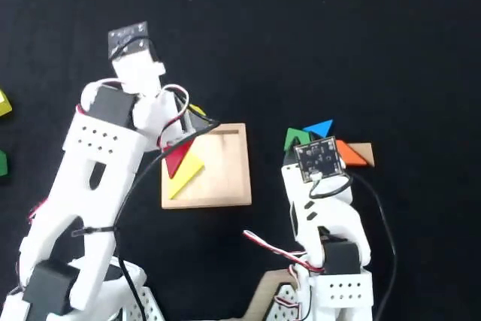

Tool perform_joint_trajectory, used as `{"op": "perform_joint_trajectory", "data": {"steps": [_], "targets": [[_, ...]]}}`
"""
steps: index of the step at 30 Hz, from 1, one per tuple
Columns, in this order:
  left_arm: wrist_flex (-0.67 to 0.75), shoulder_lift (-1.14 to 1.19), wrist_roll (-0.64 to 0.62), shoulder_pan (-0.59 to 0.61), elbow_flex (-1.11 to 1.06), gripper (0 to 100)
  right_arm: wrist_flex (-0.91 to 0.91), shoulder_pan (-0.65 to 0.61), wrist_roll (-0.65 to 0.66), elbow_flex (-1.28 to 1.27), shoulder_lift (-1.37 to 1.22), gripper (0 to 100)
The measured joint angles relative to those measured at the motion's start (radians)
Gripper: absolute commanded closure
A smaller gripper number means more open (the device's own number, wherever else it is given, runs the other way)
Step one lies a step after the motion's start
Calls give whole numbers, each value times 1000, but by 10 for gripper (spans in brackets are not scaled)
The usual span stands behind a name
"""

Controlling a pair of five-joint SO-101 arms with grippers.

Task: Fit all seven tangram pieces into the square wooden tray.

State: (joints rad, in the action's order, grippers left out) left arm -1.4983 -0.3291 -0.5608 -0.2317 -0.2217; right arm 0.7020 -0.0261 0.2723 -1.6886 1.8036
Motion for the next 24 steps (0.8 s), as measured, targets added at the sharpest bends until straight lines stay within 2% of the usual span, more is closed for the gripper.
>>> {"op": "perform_joint_trajectory", "data": {"steps": [4,6,8,11,14,17,19,24], "targets": [[103,-2,-21,-8,-144,873,0,0,0,0,0,903],[130,-2,-72,-9,-218,872,0,0,0,0,0,903],[166,-2,-155,-17,-282,873,0,0,0,0,0,903],[249,-2,-302,-97,-377,876,0,0,0,0,0,903],[364,-2,-486,-157,-459,876,0,0,0,0,0,903],[445,-3,-671,-161,-470,877,0,0,0,0,0,903],[470,-3,-720,-158,-471,877,0,0,0,0,0,903],[486,-3,-749,-193,-483,877,0,0,0,0,0,903]]}}
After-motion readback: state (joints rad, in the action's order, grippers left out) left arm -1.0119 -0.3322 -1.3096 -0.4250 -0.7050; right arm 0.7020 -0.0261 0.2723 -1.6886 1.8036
